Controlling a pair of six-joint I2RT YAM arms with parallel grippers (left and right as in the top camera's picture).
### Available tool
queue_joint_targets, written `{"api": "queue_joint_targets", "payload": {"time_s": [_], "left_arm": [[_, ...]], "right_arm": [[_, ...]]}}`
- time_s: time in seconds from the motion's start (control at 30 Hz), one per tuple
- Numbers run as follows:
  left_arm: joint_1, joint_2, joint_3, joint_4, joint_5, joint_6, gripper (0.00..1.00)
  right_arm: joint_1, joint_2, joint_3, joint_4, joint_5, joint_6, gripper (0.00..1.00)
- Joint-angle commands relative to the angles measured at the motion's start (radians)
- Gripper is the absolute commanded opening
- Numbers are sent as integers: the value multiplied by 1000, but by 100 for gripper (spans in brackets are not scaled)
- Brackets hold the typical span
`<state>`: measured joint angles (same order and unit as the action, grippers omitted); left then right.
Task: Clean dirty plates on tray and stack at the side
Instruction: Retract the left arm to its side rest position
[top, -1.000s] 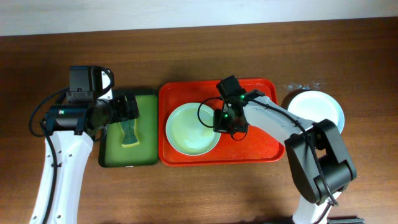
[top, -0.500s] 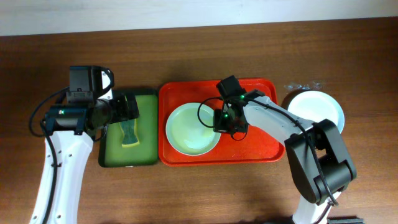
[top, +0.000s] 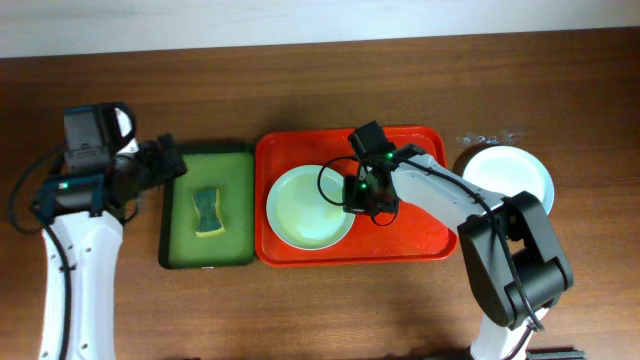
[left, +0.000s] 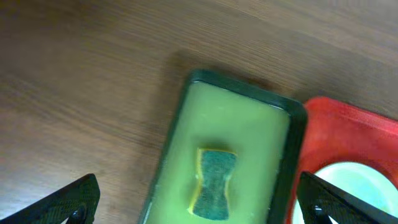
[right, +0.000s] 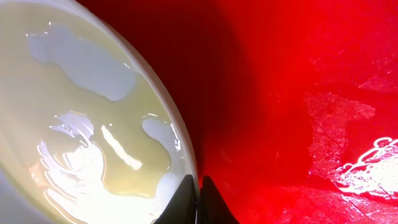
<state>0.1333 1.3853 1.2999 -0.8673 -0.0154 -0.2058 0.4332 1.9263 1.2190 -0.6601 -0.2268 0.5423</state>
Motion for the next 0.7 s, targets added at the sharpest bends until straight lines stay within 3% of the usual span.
{"api": "queue_joint_targets", "payload": {"time_s": [0.0,0.27,0.57,0.67], "left_arm": [[34,-8,12,-1,-10,-13,99],[36,-8,12,-28,-10,-13,99],[36,-8,12,-29,-10,-13,99],[36,-8,12,-29,-10,-13,99]], "right_arm": [[7,-6,-5,0,3,-3,5],[7,-6,-6,-2,4,-3,5],[7,-6,-43,19,7,-2,13],[7,-6,-43,22,7,-2,4]]}}
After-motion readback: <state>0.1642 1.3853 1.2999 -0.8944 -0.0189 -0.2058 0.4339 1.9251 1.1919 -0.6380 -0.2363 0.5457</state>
